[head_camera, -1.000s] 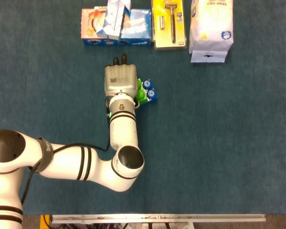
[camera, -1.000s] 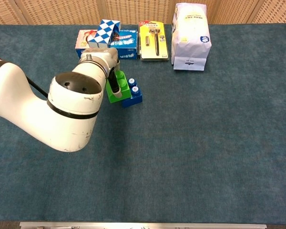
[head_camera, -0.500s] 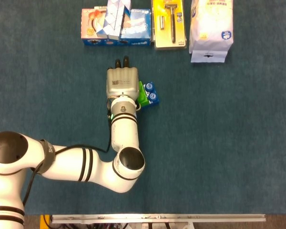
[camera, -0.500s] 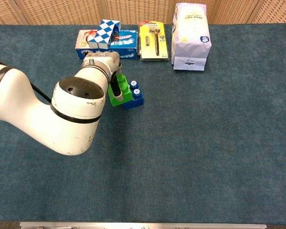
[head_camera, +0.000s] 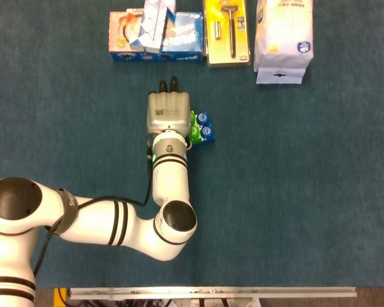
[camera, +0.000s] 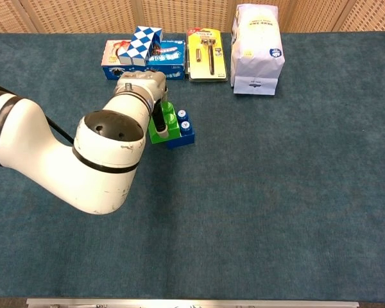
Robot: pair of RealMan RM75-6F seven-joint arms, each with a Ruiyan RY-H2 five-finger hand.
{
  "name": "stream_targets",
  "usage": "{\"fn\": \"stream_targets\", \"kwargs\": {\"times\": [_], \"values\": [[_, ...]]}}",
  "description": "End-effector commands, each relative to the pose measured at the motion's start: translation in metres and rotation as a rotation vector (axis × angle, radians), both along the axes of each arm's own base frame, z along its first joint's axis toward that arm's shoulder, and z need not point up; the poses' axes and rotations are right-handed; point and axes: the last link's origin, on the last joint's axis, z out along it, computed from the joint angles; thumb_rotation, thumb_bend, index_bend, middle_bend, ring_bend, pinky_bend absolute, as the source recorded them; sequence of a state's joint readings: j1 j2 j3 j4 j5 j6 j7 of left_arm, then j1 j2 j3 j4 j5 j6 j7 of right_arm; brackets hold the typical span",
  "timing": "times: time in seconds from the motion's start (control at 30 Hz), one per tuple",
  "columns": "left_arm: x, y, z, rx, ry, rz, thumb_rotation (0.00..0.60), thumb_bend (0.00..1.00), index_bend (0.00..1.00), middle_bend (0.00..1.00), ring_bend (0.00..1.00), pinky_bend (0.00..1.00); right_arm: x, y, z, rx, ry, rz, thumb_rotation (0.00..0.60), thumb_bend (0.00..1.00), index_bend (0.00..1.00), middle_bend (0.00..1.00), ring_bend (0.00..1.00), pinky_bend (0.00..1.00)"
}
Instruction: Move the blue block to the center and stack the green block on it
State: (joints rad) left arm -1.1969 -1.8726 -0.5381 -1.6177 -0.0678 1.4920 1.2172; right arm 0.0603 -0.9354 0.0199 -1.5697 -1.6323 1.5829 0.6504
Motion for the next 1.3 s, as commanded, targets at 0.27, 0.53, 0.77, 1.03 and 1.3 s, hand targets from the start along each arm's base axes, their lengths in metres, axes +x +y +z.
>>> {"fn": "stream_targets", "kwargs": {"times": [0.27, 0.53, 0.77, 1.03, 1.3], "values": [[-0.001, 0.000, -0.002, -0.004, -0.004, -0.004, 0.600, 0.29, 0.67, 0.03, 0.00, 0.19, -0.001, 0.000, 0.001, -0.003, 0.000, 0.000, 0.600, 0.09, 0.32, 0.13, 0.00, 0.05], [-0.002, -0.001, 0.005, 0.002, -0.033, -0.011, 0.600, 0.29, 0.38, 0.03, 0.00, 0.20, -0.001, 0.001, 0.000, -0.002, 0.003, 0.001, 0.600, 0.09, 0.32, 0.13, 0.00, 0.05], [-0.002, -0.006, 0.014, -0.002, -0.050, -0.023, 0.600, 0.29, 0.20, 0.03, 0.00, 0.20, 0.000, 0.000, -0.001, -0.001, 0.006, 0.001, 0.600, 0.09, 0.32, 0.13, 0.00, 0.05], [-0.003, -0.011, 0.021, -0.012, -0.067, -0.029, 0.600, 0.29, 0.15, 0.03, 0.00, 0.20, 0.000, 0.000, -0.002, 0.000, 0.010, 0.001, 0.600, 0.09, 0.32, 0.13, 0.00, 0.05], [-0.006, -0.023, 0.037, -0.029, -0.078, -0.051, 0.600, 0.29, 0.15, 0.03, 0.00, 0.20, 0.000, 0.000, -0.001, -0.001, 0.011, 0.002, 0.600, 0.09, 0.32, 0.13, 0.00, 0.05]]}}
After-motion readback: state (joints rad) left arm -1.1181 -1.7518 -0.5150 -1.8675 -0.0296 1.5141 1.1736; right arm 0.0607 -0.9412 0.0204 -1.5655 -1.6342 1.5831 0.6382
